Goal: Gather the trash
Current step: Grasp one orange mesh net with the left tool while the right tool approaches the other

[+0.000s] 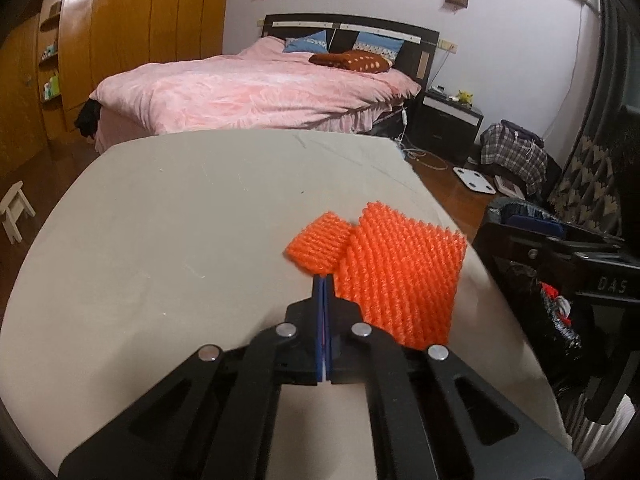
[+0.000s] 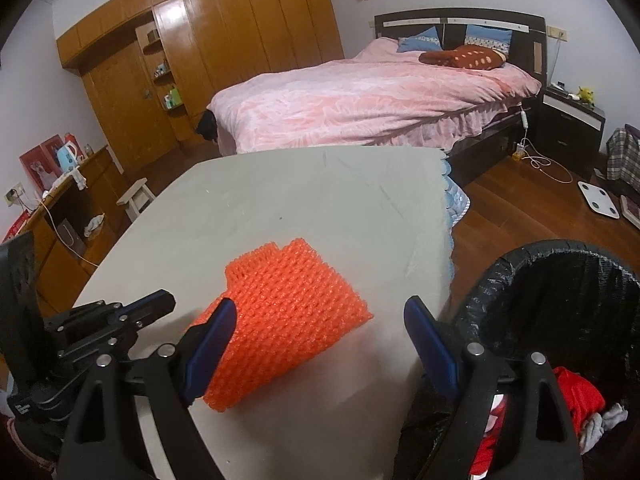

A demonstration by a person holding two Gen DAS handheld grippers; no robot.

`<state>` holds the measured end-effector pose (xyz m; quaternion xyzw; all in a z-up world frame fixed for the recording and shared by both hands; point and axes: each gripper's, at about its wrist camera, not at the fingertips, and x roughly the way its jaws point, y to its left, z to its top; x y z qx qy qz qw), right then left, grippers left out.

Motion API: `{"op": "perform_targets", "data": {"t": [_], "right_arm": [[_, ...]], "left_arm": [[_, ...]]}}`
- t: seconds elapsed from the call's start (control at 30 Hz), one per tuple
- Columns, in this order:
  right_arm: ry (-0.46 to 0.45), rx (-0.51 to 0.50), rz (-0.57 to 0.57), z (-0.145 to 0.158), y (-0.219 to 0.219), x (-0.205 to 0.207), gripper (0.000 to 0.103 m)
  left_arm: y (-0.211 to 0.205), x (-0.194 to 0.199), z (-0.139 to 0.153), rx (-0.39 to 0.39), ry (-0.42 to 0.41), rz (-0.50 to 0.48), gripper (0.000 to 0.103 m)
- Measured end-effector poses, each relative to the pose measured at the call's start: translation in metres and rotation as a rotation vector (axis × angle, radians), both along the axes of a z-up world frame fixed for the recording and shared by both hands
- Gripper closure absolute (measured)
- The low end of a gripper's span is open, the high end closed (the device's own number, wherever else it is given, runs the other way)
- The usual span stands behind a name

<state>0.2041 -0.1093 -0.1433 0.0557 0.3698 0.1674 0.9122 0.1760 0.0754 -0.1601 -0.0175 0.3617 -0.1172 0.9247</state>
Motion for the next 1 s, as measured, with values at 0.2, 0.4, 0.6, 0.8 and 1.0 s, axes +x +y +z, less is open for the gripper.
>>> {"op": "perform_targets", "data": {"t": [0.2, 0.4, 0.6, 0.8, 1.0], "right_arm": [[0.01, -0.012, 0.006, -0.007, 0.002, -0.002, 0.019], [0.005, -0.002, -0.019, -0.004, -0.008, 0.0, 0.019], [0.019, -0.002, -0.025, -0.01, -0.01, 0.0, 0.019], [0.011, -0.001, -0.029, -0.006, -0.011, -0.002, 0.019], [-0.014, 0.001, -0.044, 0.006, -0.016, -0.006, 0.019]], "left_arm": [[0.0, 0.001, -0.004, -0.032, 0.014, -0.009, 0.05], [-0.019, 0.017, -0.024, -0.02, 0.091, -0.059, 0.035], [-0.021, 0.025, -0.036, -0.1, 0.147, -0.09, 0.067], [-0.03, 0.013, -0.024, -0.076, 0.075, -0.12, 0.091], [-0.032, 0.005, -0.001, -0.102, -0.004, -0.107, 0.091]]}}
